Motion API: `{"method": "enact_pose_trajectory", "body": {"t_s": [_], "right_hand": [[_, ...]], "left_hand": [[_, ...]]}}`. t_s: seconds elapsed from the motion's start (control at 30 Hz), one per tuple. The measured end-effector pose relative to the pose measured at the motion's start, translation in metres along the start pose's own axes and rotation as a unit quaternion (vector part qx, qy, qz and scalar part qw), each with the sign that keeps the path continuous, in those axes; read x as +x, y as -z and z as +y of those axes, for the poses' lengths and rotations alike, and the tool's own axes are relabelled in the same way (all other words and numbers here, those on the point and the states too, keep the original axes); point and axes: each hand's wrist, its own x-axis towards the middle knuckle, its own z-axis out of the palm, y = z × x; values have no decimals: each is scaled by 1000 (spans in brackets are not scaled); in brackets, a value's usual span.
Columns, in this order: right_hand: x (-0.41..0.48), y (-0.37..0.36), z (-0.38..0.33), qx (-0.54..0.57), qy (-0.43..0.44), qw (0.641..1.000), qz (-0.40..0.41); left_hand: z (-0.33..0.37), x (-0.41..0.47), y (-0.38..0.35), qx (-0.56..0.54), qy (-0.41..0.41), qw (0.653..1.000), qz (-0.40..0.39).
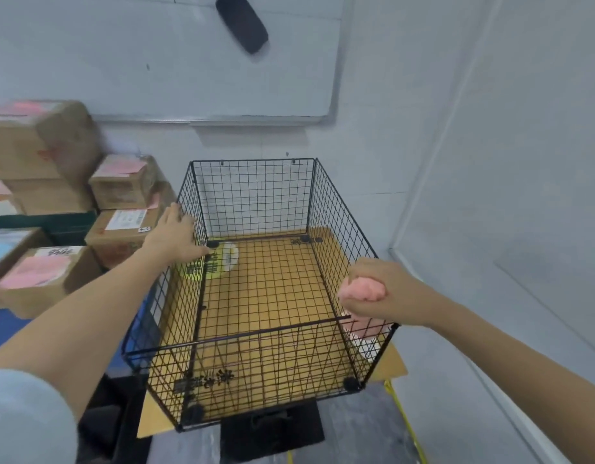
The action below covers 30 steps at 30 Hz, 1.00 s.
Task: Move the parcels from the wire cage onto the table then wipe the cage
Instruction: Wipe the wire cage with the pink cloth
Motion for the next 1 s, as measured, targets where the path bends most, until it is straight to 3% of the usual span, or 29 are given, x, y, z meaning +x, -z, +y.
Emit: {"method": "enact_pose_trajectory", "body": {"t_s": [0.3,0.43,0.7,0.9,1.0], "right_hand": [[7,9,-11,64,-32,986,148],[34,27,-12,40,-58,972,222],[96,25,5,32,-98,966,235],[129,7,16,52,-131,965,220],[147,3,26,27,-149,963,222]], "left_hand": [[3,11,-2,-32,29,999,-1],[7,20,5,-58,45,997,-7],[5,62,19,-54,20,998,-21],[10,108,17,-19,-59,998,-16],[21,133,19,51,-105,993,2]]}}
